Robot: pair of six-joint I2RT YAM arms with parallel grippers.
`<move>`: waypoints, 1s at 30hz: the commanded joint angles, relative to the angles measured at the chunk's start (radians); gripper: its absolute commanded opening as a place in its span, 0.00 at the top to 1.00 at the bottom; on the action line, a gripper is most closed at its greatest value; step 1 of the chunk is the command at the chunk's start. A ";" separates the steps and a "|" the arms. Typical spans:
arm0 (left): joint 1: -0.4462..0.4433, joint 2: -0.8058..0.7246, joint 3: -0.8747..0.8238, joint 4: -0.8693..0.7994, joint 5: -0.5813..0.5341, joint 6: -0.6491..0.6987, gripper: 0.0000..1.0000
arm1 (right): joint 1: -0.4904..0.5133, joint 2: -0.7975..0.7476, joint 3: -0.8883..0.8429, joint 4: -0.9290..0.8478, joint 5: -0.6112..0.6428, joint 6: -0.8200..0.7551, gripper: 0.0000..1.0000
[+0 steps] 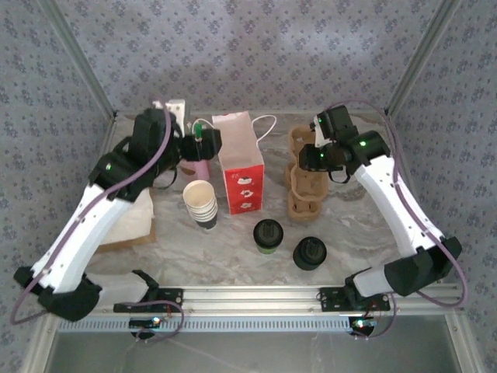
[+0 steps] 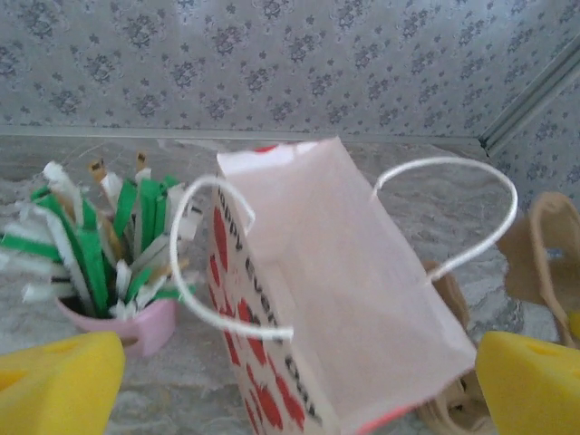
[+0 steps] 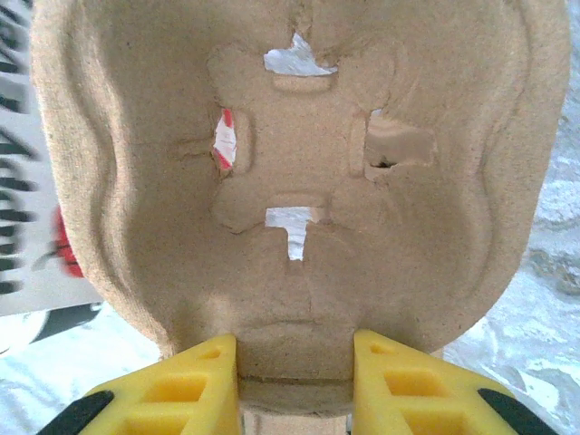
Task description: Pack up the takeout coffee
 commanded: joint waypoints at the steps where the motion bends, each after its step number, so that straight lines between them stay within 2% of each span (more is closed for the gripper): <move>1: 0.075 0.140 0.146 -0.061 0.145 0.031 0.01 | -0.007 -0.042 0.061 -0.026 -0.088 0.017 0.68; 8: 0.200 0.457 0.578 -0.174 0.289 0.028 0.00 | -0.020 -0.056 0.166 -0.020 -0.201 0.042 0.67; 14: 0.285 0.849 1.132 -0.362 0.447 -0.004 0.00 | -0.021 -0.047 0.256 0.005 -0.280 0.073 0.65; 16: 0.315 0.958 1.259 -0.378 0.511 -0.045 0.00 | -0.020 -0.037 0.281 0.012 -0.304 0.083 0.65; 19: 0.352 1.018 1.246 -0.301 0.607 -0.103 0.01 | -0.020 -0.023 0.309 0.033 -0.344 0.100 0.65; 22: 0.354 1.036 1.170 -0.188 0.689 -0.143 0.07 | -0.020 -0.005 0.326 0.079 -0.394 0.128 0.65; 25: 0.351 1.071 1.167 -0.146 0.734 -0.171 0.20 | -0.019 0.018 0.337 0.136 -0.452 0.163 0.65; 30: 0.352 1.118 1.163 -0.154 0.733 -0.165 0.37 | -0.019 0.049 0.337 0.225 -0.511 0.216 0.65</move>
